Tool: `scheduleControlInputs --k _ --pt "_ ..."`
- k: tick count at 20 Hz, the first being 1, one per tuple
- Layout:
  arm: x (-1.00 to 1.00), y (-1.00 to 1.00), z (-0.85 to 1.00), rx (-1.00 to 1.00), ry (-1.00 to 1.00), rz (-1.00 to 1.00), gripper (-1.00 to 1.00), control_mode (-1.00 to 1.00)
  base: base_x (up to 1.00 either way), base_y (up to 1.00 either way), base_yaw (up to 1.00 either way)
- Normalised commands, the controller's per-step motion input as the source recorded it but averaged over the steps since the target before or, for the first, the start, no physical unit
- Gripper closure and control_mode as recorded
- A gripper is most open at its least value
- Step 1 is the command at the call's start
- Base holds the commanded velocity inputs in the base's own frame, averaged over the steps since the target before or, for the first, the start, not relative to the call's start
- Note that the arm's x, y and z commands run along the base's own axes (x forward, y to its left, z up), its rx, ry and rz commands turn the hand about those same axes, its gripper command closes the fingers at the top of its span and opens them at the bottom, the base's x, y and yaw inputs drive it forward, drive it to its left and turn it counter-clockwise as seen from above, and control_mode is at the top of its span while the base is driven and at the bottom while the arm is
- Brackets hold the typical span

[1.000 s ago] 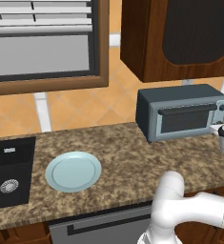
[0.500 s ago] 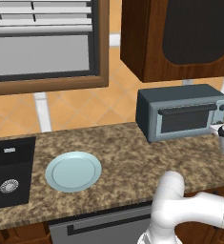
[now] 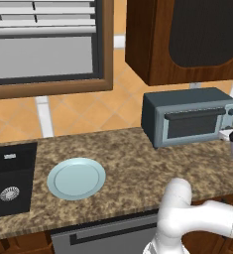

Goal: Pick up the kebab skewer and baguette bread, and place them inside the toaster oven. Close the toaster oven door and start by setting the timer.

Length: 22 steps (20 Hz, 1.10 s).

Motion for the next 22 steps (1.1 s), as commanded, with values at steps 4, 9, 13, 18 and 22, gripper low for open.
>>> scheduleControlInputs --k 4,9,13,18,22 --pt "0.00 -0.04 0.00 0.01 0.00 0.05 1.00 -1.00 0.00 0.00 0.00" --pt "0.00 0.00 0.00 0.00 0.00 0.04 1.00 -1.00 0.00 0.00 0.00" --pt "0.00 0.00 0.00 0.00 0.00 0.01 1.00 -1.00 0.00 0.00 0.00" --pt "0.00 0.14 0.00 0.00 0.00 -0.06 1.00 -1.00 0.00 0.00 0.00" --pt "0.00 0.07 0.00 0.00 0.00 -0.12 1.00 -1.00 0.00 0.00 0.00"
